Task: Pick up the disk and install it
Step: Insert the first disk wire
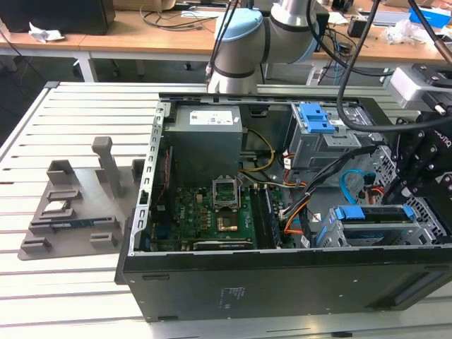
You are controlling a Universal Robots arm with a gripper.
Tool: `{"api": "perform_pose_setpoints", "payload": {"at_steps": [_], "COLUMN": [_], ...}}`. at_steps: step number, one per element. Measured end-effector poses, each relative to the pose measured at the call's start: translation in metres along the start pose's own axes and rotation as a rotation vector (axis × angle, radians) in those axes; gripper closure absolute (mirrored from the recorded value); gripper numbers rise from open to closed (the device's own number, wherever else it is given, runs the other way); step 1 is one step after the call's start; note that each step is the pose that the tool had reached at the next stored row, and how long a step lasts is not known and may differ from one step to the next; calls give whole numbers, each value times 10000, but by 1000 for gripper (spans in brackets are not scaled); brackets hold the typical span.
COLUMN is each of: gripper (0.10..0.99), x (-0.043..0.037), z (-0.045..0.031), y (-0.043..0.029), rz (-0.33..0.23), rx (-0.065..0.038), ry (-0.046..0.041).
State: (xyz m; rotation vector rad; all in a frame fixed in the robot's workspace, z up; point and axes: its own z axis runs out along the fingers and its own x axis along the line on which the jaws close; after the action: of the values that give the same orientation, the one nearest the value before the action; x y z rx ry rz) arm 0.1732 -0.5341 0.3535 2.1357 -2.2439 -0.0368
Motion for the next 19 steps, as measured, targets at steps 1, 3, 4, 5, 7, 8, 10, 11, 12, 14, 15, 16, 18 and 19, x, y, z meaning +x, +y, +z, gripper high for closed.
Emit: {"api": "perform_pose_setpoints", "payload": {"at_steps": [1,3,4,5,7,8,10,11,12,14,15,16,18,19], "gripper": [914,914,914,914,914,914,914,914,914,914,914,914,914,914], "x": [17,37,59,73,99,108,112,112,112,108,85,61,49,47], "z": [1,2,4,5,6,8,11,13,20,29,40,51,65,68], "y": [-1,-2,-3,-4,-5,-6,-6,-6,-9,-22,-28,-33,-41,-46], "rz": [0,0,0,0,0,0,0,0,1,-1,1,0,0,-1], "rx": [0,0,0,0,0,0,0,0,0,1,1,1,0,0], "ry": [1,1,1,1,1,0,1,2,0,0,0,0,-1,1]}}
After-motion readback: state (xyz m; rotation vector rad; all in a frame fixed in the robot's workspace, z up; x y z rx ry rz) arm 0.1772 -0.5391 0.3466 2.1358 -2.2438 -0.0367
